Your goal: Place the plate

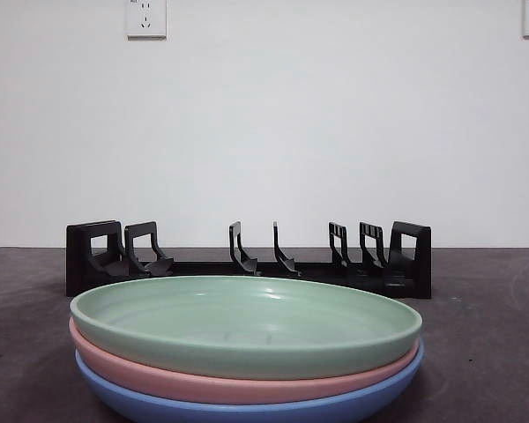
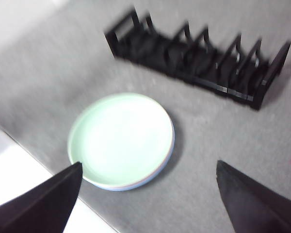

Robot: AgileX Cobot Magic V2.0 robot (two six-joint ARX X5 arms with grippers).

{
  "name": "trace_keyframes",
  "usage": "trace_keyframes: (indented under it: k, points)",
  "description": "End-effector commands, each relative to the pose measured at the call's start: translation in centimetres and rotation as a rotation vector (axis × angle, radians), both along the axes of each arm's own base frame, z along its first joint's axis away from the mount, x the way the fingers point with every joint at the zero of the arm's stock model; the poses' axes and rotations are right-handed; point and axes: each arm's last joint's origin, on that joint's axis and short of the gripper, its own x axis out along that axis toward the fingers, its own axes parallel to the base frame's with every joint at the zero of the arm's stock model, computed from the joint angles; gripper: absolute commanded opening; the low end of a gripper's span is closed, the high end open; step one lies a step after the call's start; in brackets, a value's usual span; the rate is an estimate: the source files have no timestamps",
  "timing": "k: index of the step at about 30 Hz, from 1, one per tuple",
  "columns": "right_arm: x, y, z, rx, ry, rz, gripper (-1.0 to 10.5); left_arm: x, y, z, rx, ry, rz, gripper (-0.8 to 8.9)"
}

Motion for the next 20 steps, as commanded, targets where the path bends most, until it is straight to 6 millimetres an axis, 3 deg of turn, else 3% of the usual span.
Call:
trace_keyframes:
  k: [1, 3, 4, 5, 6, 20]
  points:
    - [-0.9, -0.6, 0.2, 0.041, -0.021, -0.012, 4.4, 0.0, -0.1, 0.3, -0.012, -0.004, -0.004, 4.88]
    - [-1.5, -1.0, 0.1, 0.05, -0.035, -0.011, 4.3, 0.0, 0.0, 0.2, -0.01, 0.0, -0.004, 2.98]
    - [-1.8, -1.1, 0.0, 0.053, -0.034, -0.012, 3.5, 0.0, 0.0, 0.2, -0.007, 0.003, -0.004, 1.44]
    - [-1.9, -1.2, -0.1, 0.052, -0.028, -0.013, 2.0, 0.0, 0.0, 0.1, -0.003, 0.007, -0.005, -0.01]
    - [-2.0, -1.3, -0.2, 0.046, -0.018, -0.015, 0.0, 0.0, 0.0, 0.1, 0.0, 0.014, -0.004, 0.23]
    - [-2.0, -1.3, -0.1, 0.048, -0.021, -0.014, 0.2, -0.1, 0.1, -0.1, 0.015, 0.03, 0.004, 0.16]
